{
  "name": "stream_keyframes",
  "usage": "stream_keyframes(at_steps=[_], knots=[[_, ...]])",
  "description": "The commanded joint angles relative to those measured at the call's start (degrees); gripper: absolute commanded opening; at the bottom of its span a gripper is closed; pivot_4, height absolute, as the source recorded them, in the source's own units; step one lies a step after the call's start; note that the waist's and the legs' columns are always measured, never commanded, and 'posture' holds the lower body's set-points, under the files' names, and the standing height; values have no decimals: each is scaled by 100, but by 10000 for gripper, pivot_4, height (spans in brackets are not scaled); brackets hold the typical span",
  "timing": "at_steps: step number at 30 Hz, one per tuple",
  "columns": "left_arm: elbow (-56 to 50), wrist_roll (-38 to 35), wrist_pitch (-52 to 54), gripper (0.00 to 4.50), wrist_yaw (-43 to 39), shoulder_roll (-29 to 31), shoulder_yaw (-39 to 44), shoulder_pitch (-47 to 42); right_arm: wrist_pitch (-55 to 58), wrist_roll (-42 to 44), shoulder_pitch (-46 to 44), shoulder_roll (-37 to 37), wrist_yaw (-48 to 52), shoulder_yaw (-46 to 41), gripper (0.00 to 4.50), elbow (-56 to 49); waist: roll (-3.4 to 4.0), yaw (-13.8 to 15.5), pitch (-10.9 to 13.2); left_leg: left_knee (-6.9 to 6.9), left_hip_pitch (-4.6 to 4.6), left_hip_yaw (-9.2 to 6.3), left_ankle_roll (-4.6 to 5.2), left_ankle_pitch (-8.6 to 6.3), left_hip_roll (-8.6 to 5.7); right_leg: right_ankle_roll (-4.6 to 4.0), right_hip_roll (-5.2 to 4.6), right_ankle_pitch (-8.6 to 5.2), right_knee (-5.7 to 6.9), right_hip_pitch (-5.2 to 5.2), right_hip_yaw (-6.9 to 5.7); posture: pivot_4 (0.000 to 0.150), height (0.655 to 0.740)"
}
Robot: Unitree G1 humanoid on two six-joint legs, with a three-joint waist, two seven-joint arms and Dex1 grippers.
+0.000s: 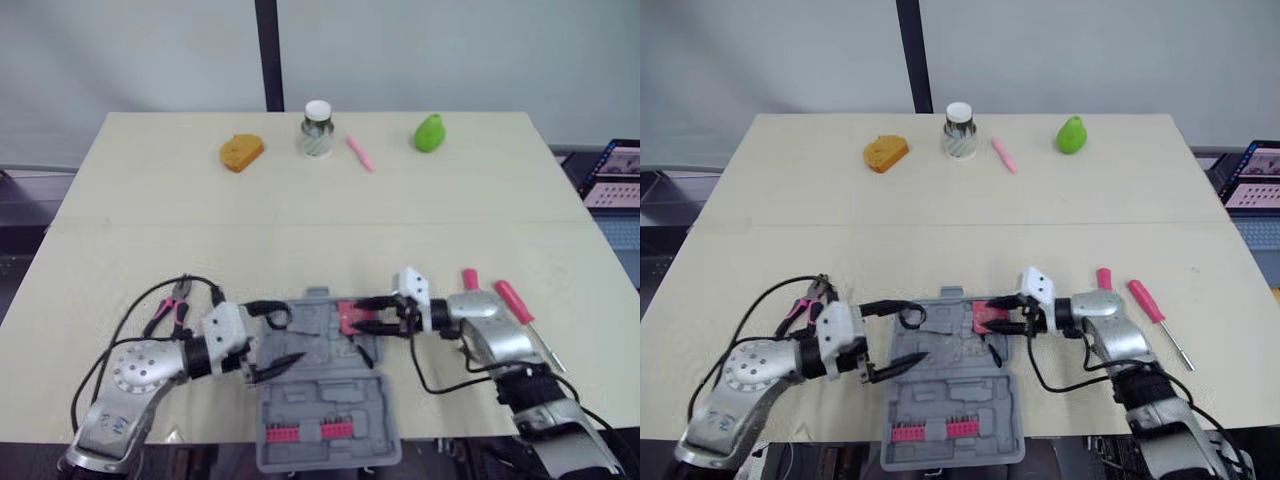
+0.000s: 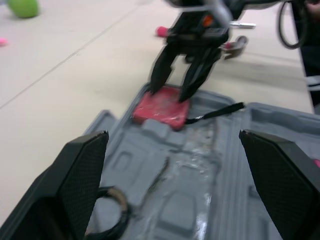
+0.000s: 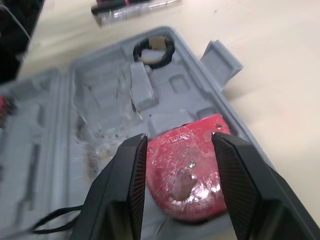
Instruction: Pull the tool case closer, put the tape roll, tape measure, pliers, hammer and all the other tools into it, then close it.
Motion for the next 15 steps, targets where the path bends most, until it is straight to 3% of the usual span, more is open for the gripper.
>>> stream_keyframes(at_steps=[1,4,11,15], knots=[[-45,-407,295,45000,166,198,1020,321,815,709,313,-723,-109,-1070,29681,-830,1,6,1,0,1,1,0,0,0,0,1,0,-3,1,-1,1500,7400],[349,-535,416,45000,40,477,1944,809,1062,847,937,-1496,-53,-1891,44300,-812,-1,39,0,-2,2,1,-1,-1,6,0,7,0,-10,4,-2,1500,7400],[1673,-521,125,45000,-333,971,3709,1602,524,549,1714,-2554,-55,-3095,44300,1021,-1,71,0,-6,10,34,2,-6,19,-6,19,6,-32,4,13,1500,7400],[2433,-417,-288,45000,-561,1186,4034,1652,-70,334,1534,-2720,-145,-3235,44300,2343,-1,46,0,-14,10,44,4,-18,24,-9,19,5,-46,-8,21,1500,7400]])
